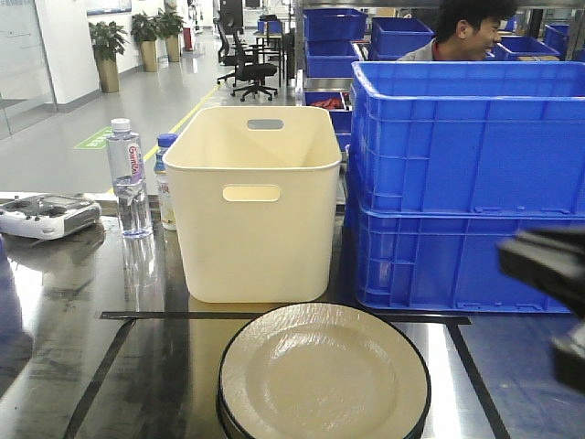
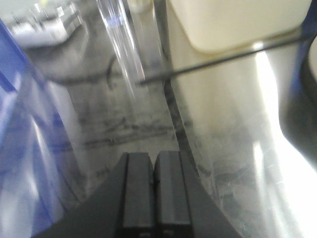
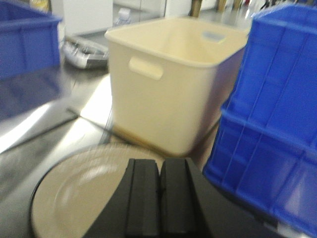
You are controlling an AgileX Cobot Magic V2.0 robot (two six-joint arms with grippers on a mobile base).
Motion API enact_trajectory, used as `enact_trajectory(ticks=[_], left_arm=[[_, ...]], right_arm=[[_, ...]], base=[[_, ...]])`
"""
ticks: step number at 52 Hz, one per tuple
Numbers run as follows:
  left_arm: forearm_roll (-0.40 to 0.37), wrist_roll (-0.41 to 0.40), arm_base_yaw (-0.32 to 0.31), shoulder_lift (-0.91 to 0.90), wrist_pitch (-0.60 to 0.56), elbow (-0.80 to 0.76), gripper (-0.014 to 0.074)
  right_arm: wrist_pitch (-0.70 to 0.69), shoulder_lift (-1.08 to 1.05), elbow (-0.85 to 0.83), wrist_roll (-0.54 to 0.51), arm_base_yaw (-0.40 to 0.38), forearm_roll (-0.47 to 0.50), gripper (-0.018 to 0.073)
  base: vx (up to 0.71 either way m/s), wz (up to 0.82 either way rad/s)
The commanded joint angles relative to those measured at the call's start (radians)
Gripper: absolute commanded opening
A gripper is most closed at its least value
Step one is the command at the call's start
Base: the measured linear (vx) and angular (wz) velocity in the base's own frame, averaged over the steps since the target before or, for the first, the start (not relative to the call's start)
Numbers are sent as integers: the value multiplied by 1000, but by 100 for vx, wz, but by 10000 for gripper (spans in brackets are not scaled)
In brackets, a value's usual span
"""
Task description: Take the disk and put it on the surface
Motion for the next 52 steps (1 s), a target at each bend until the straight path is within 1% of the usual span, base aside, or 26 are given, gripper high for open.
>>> enact_trajectory(ticks=[1,3,6,10,12,14,17,21,30,52], left_arm=[[11,4,1,-177,-103,65,-2],[9,4,1,-264,-97,109,-2],[-2,4,1,-373,-83,161,-2],[-23,4,1,-508,-74,229,-2],[-25,4,1,-556,-74,256,-2],[-25,4,1,-584,-78,275,-2],[-25,4,1,-612,-86,302,-2],[-25,2,1,-610,-90,320,-2],[-23,2,1,-609,-73,328,-2],[-23,2,1,-609,-74,328,-2]], right_arm=[[-30,-95,17,139,-2,-142,-9],[-84,-150,71,158,-2,-165,-9],[-182,-225,164,163,-2,-172,-9],[-349,-321,300,163,-2,-146,-9],[-408,-357,363,163,-2,-126,-9],[-481,-383,422,162,-2,-105,-9],[-558,-401,468,162,-2,-103,-9],[-633,-402,506,163,-2,-101,-9],[-645,-400,512,163,-2,-101,-9],[-646,-400,512,163,-2,-101,-9]], base=[[0,0],[0,0],[0,0],[0,0],[0,0],[0,0],[0,0],[0,0],[0,0],[0,0]])
